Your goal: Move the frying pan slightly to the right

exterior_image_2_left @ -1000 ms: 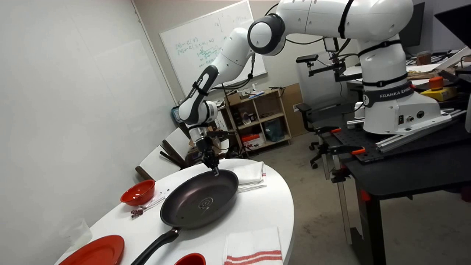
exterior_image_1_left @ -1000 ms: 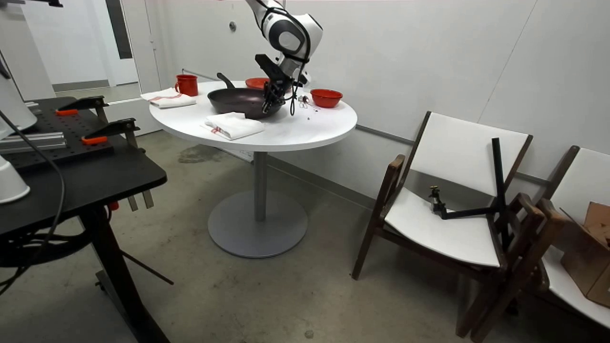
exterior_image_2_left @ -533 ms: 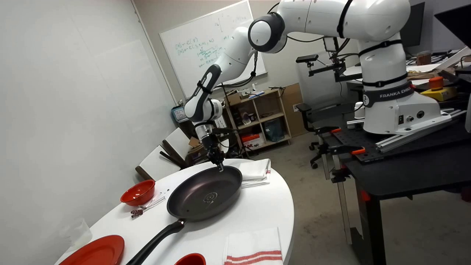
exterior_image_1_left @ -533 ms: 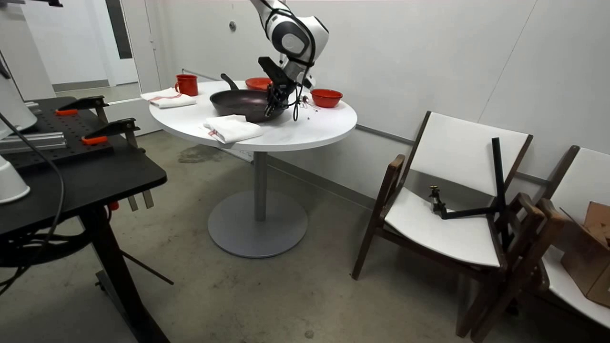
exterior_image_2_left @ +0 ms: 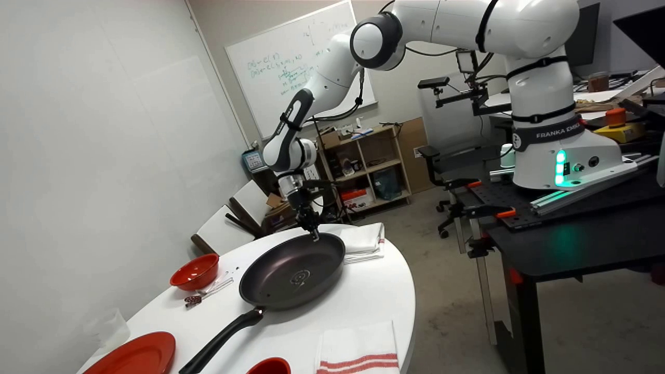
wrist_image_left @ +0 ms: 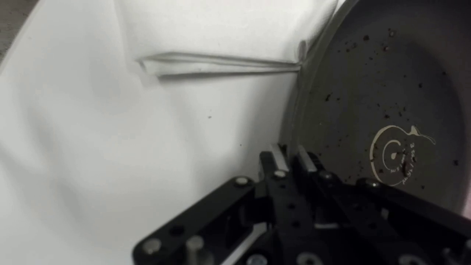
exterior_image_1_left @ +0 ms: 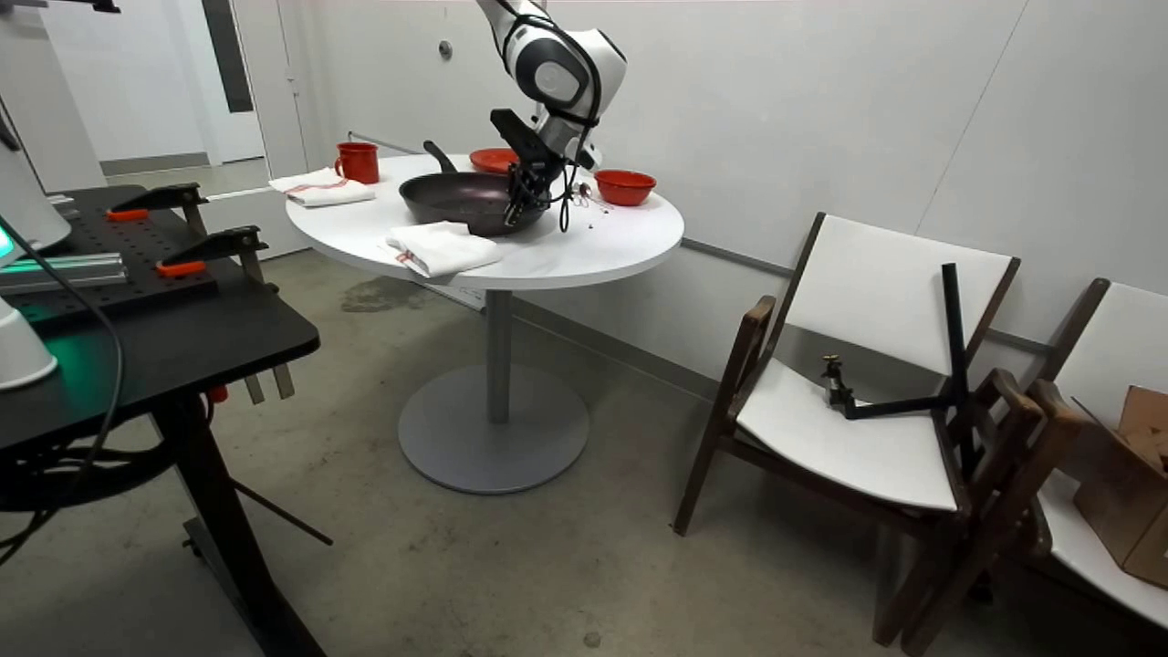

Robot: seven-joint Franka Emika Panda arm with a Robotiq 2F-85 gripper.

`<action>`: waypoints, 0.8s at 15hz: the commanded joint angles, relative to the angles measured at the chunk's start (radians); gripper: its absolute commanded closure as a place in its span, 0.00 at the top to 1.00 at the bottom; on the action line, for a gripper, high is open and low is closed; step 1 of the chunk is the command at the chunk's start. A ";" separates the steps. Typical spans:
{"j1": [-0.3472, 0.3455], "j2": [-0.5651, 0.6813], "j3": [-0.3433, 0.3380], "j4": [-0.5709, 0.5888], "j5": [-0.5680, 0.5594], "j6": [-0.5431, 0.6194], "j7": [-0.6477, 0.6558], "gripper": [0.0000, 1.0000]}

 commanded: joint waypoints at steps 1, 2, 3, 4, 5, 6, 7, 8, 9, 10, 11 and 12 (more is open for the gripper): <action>0.034 -0.044 -0.033 -0.082 -0.045 0.007 -0.025 0.04; 0.040 -0.049 -0.037 -0.090 -0.053 0.008 -0.024 0.04; 0.044 -0.054 -0.041 -0.099 -0.058 0.009 -0.023 0.04; 0.047 -0.058 -0.043 -0.106 -0.063 0.010 -0.022 0.04; 0.050 -0.061 -0.046 -0.111 -0.067 0.011 -0.022 0.04; 0.052 -0.063 -0.048 -0.116 -0.071 0.011 -0.022 0.04; 0.054 -0.064 -0.050 -0.121 -0.077 0.009 -0.024 0.04; 0.056 -0.067 -0.052 -0.128 -0.081 0.010 -0.024 0.04; 0.059 -0.068 -0.054 -0.133 -0.086 0.010 -0.024 0.04; 0.061 -0.070 -0.055 -0.137 -0.089 0.010 -0.023 0.04; 0.063 -0.073 -0.056 -0.142 -0.092 0.013 -0.024 0.04; 0.065 -0.075 -0.057 -0.146 -0.097 0.014 -0.024 0.04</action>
